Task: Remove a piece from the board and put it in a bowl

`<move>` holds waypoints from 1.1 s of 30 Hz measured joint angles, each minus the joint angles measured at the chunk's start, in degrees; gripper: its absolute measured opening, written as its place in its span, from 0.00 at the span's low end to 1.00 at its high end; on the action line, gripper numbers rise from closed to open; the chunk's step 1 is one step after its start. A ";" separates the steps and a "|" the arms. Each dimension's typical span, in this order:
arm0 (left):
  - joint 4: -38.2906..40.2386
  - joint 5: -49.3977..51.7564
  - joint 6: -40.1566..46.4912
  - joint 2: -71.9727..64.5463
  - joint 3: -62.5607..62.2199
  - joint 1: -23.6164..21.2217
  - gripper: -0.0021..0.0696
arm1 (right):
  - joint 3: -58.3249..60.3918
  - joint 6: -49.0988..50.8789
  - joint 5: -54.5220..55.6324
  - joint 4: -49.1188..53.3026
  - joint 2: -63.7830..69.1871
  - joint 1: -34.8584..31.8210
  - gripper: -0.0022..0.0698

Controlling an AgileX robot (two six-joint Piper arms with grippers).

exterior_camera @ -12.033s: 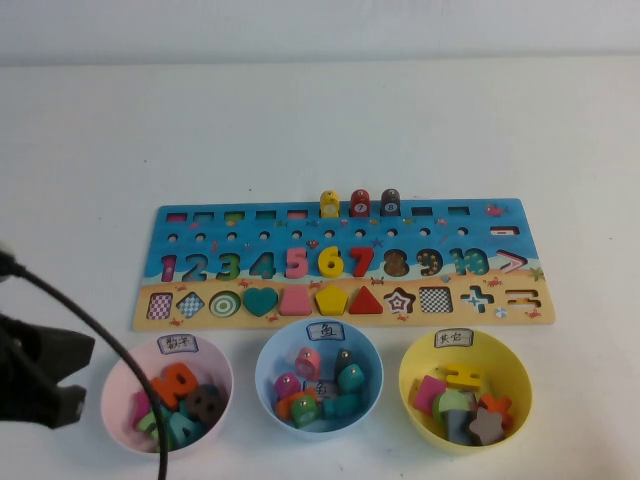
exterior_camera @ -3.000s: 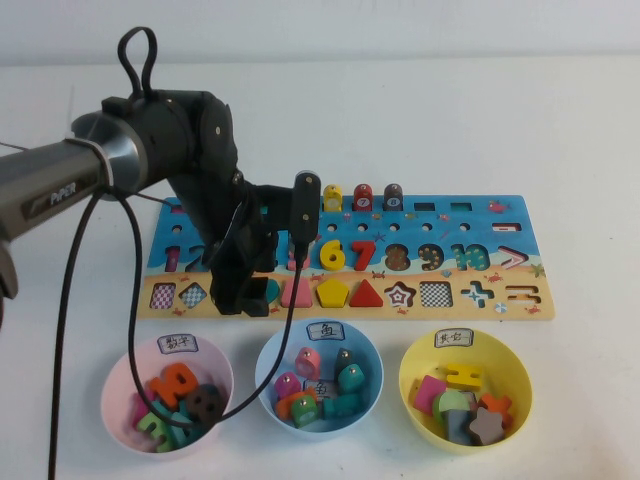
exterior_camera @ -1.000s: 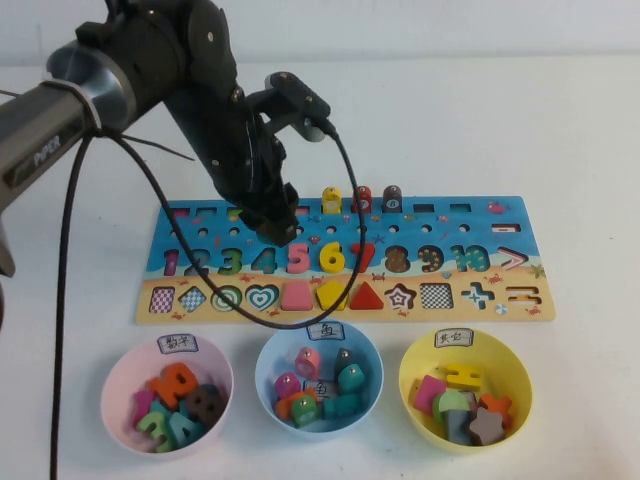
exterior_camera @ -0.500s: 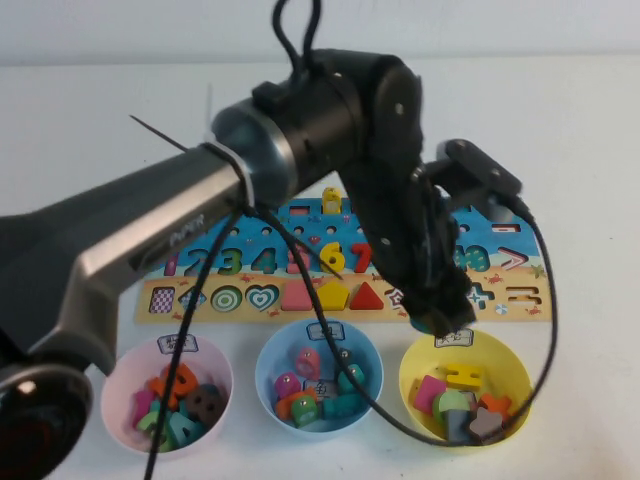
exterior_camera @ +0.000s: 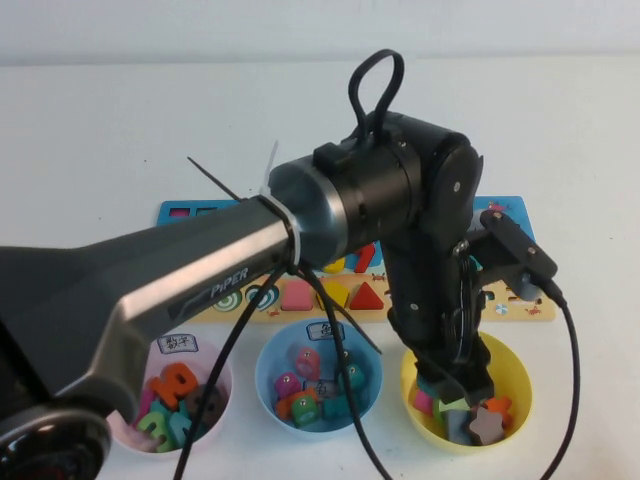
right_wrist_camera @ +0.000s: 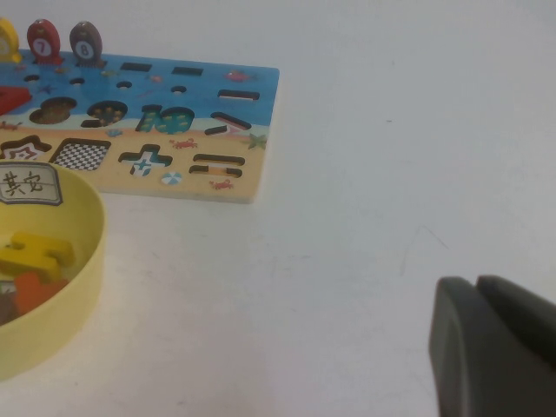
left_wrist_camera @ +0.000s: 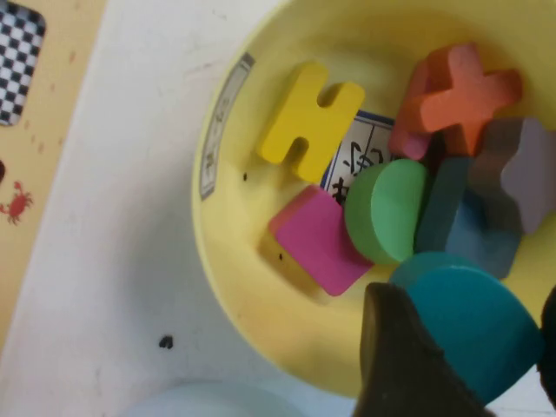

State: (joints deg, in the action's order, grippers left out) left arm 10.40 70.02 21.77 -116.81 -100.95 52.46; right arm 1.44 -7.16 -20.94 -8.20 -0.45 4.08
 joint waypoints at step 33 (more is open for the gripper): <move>-0.78 -7.68 -1.86 -3.07 5.20 0.00 0.43 | 0.00 0.00 0.00 0.00 0.00 0.00 0.01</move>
State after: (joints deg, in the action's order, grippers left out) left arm 9.62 62.34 19.92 -119.88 -95.74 52.46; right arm 1.44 -7.16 -20.94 -8.20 -0.45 4.08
